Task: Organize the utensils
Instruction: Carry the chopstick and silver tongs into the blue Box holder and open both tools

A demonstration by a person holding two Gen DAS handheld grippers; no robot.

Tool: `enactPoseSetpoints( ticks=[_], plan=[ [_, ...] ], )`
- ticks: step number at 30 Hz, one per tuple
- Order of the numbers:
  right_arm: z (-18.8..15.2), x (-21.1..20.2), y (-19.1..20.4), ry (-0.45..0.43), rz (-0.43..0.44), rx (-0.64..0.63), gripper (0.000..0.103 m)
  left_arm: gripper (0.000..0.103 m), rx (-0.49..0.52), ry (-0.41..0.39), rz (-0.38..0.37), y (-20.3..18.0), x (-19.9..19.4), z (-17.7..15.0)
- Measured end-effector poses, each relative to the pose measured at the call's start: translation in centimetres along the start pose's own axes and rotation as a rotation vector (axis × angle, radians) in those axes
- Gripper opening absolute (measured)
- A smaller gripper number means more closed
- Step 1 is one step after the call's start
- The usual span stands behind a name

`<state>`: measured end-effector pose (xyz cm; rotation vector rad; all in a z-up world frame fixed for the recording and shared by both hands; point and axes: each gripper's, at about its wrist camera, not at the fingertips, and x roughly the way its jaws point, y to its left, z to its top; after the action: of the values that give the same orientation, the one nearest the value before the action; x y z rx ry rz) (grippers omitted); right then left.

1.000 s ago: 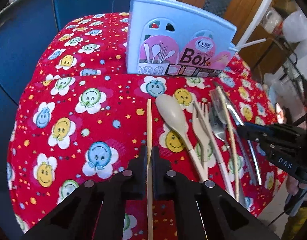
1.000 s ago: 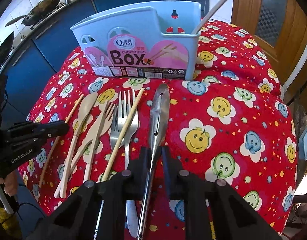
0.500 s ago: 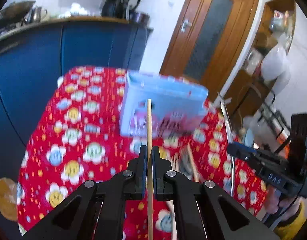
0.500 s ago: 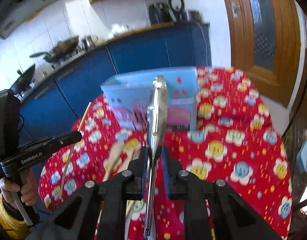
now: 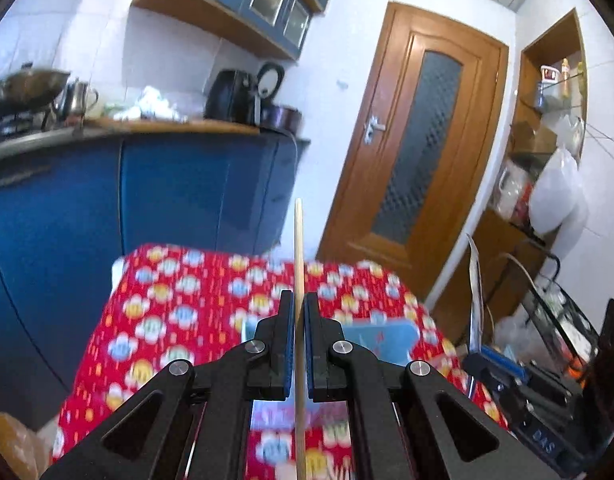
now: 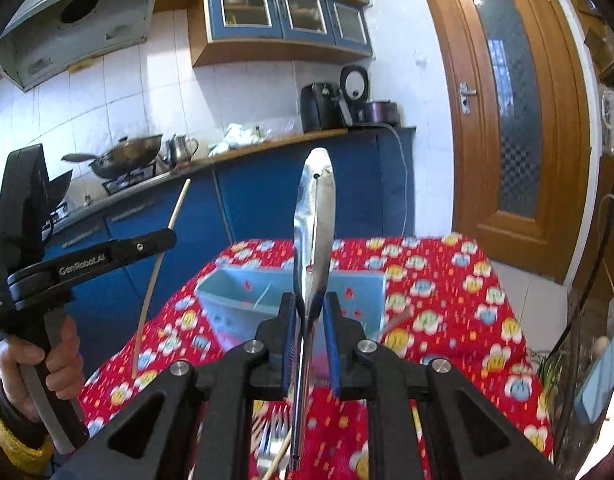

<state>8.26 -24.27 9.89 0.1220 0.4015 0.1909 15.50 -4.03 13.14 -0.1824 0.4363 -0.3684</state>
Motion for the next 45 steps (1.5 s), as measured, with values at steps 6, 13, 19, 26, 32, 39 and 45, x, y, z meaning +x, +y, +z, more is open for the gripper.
enactPoseSetpoints(
  ticks=[6,13,19,26,32,39,45],
  plan=[
    [1.8,2.1,-0.8,-0.079,-0.032,0.008,0.016,0.004,0.02,-0.11,0.04,-0.3,3.1,2.0],
    [2.9,5.5,-1.6,-0.134,-0.066,-0.002,0.016,0.004,0.018,-0.189,0.12,0.7,6.6,1.9],
    [3.0,7.5,-1.7,-0.147,-0.078,-0.02,0.016,0.004,-0.011,-0.238,0.126,1.9,7.7,2.0],
    [2.1,8.6,-1.6,-0.144,-0.077,-0.037,0.016,0.005,-0.004,-0.277,0.142,1.6,8.1,1.5],
    [1.3,9.6,-1.4,-0.106,-0.065,-0.047,0.016,0.005,0.003,-0.238,0.172,1.7,9.1,-1.0],
    [0.6,10.4,-1.2,-0.042,-0.052,-0.056,0.016,0.005,0.011,-0.21,0.182,1.8,8.4,-2.6],
    [0.1,10.6,-0.9,0.012,-0.039,-0.046,0.016,0.005,0.031,-0.184,0.177,1.6,7.3,-3.3]
  ],
)
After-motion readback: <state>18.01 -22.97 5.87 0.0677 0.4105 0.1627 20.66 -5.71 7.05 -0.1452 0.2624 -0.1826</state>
